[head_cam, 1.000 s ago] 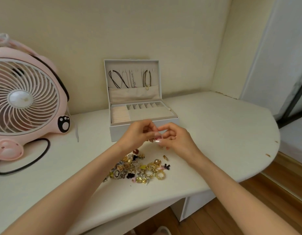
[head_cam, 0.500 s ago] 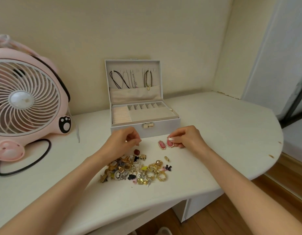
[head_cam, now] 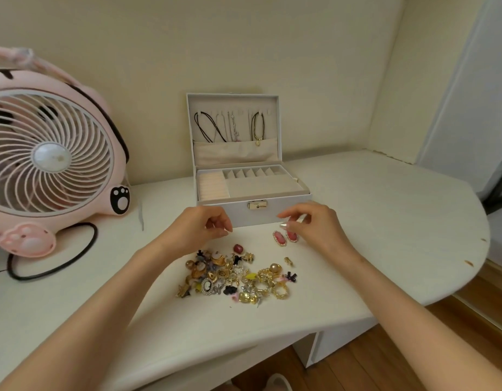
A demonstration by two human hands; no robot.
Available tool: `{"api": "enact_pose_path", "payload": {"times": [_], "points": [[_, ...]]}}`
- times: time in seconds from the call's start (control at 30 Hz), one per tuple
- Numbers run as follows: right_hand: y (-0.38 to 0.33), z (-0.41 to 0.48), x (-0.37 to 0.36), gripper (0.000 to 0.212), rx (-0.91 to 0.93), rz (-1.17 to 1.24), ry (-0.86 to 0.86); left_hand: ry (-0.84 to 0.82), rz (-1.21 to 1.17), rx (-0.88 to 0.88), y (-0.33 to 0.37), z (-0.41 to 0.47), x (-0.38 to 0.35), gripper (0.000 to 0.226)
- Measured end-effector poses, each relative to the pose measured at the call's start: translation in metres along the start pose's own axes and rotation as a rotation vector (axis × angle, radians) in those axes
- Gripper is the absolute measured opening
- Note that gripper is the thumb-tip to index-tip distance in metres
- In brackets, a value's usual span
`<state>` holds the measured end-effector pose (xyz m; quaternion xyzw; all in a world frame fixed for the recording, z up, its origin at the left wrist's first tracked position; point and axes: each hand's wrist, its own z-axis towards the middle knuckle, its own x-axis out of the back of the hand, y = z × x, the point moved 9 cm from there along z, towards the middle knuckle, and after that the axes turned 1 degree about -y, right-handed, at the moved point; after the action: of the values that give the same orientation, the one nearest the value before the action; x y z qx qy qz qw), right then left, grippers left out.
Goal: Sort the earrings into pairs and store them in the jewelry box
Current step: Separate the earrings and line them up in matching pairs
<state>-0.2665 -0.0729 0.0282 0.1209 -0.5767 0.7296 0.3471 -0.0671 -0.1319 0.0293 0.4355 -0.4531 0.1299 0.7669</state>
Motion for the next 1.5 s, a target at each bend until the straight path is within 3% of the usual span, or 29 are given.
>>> {"api": "enact_pose_path", "payload": {"times": [0.17,0.5,0.7,0.83,0.93,1.1,1.33,1.5], "points": [[-0.039,-0.019,-0.031,0.013,0.163,-0.018,-0.190,-0.101,0.047,0.024,-0.004,-0.002,0.002,0.018],[-0.059,-0.029,-0.067,0.013,0.228,-0.073,-0.296,-0.380,0.042,0.089,-0.006,-0.014,-0.016,0.010],[-0.065,-0.032,-0.070,0.011,0.232,-0.099,-0.286,-0.312,0.104,0.085,-0.006,-0.011,-0.014,0.016],[-0.076,-0.035,-0.082,0.011,0.276,-0.027,-0.312,-0.184,0.004,0.125,-0.010,-0.007,0.000,0.013],[-0.095,-0.045,-0.101,0.016,0.418,-0.084,-0.409,-0.106,-0.041,0.144,-0.013,-0.005,0.009,0.011],[-0.107,-0.053,-0.130,0.038,0.645,-0.388,-0.517,-0.075,-0.044,0.177,-0.023,-0.004,0.017,0.012],[-0.108,-0.044,-0.125,0.017,0.576,-0.325,-0.459,-0.092,-0.072,0.233,-0.035,-0.005,0.021,0.012],[-0.097,-0.037,-0.107,0.011,0.435,-0.060,-0.383,-0.063,-0.123,0.208,-0.033,-0.004,0.023,0.007]]}}
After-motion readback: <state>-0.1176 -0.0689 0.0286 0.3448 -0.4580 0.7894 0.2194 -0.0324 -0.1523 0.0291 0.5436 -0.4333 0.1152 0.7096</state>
